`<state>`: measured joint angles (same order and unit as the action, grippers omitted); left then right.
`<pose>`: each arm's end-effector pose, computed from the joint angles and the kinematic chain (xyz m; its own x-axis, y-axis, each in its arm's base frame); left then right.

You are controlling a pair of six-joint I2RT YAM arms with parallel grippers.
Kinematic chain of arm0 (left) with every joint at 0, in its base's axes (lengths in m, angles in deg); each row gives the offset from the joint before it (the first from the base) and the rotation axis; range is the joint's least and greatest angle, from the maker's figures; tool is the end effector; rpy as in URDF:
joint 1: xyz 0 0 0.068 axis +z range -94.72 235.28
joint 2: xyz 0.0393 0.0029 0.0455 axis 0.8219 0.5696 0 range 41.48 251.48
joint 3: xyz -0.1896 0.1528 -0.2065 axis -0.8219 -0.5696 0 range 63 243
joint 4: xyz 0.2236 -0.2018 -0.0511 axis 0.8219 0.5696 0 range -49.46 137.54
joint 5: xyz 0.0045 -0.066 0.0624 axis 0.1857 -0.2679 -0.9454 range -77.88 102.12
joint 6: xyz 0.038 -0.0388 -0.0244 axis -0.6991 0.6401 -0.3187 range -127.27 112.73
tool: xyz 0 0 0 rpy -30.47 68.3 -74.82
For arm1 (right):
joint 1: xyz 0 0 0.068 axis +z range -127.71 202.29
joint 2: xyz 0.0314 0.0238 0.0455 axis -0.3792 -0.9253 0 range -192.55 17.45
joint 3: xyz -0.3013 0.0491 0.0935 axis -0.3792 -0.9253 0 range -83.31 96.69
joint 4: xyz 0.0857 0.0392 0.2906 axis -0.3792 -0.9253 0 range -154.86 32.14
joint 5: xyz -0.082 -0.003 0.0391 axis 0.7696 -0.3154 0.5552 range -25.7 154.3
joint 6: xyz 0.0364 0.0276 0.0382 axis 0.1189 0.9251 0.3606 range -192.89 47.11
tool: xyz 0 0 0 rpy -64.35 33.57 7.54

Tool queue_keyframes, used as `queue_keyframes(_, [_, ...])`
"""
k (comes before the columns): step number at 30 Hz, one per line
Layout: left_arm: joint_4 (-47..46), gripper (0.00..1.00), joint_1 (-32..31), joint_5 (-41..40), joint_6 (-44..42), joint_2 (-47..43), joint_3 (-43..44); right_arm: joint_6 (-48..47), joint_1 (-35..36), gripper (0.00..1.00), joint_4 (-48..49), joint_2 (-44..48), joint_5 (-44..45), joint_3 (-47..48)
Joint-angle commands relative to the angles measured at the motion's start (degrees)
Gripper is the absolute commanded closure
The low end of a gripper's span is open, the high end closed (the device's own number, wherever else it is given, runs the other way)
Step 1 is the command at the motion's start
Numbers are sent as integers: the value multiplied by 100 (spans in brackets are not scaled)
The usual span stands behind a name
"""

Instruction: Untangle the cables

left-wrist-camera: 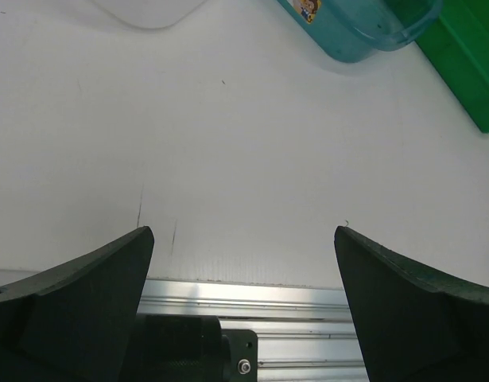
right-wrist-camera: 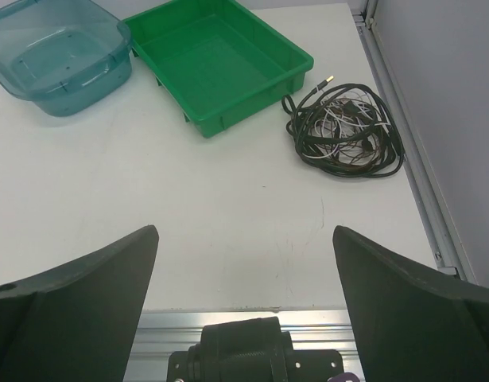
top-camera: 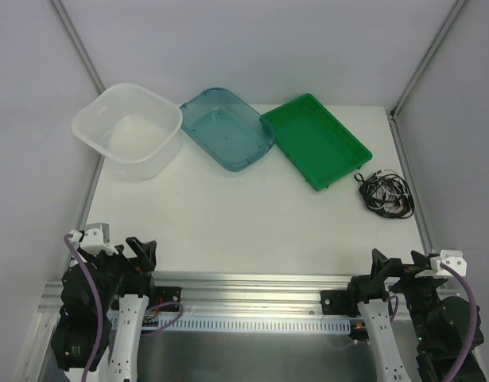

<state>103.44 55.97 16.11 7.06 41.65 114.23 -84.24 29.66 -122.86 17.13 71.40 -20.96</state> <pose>-0.0401 -0.0035 0.3548 -0.2126 -0.2495 -0.9448 0.0035 0.9667 -0.2560 -0.0894 -0.0170 0.3948 -0.0493 -0.2033 -0.9779 -0.0149 0.9791 -0.2028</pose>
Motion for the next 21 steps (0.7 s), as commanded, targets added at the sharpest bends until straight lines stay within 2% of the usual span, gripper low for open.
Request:
queue_keyframes(1, [-111,1,-51,84,-35,-1027,-77,-174,-17,3,92,1095,-199,32])
queue_keyframes(6, [-119,1,-51,76,-35,-1027,-104,-271,-34,3,276,1086,-655,23])
queue_keyframes(10, [-198,1,-51,-73,193,-992,-95,36,-35,3,575,832,-587,-3])
queue_keyframes(14, [-242,1,-51,40,517,-852,-191,441,-26,3,646,51,-516,-30])
queue_keyframes(15, [-260,1,-43,67,562,-747,-183,537,-34,3,707,-429,-577,-21])
queue_keyframes(21, [-374,1,-51,-56,1010,-185,45,1012,-43,3,1145,-1934,-551,93])
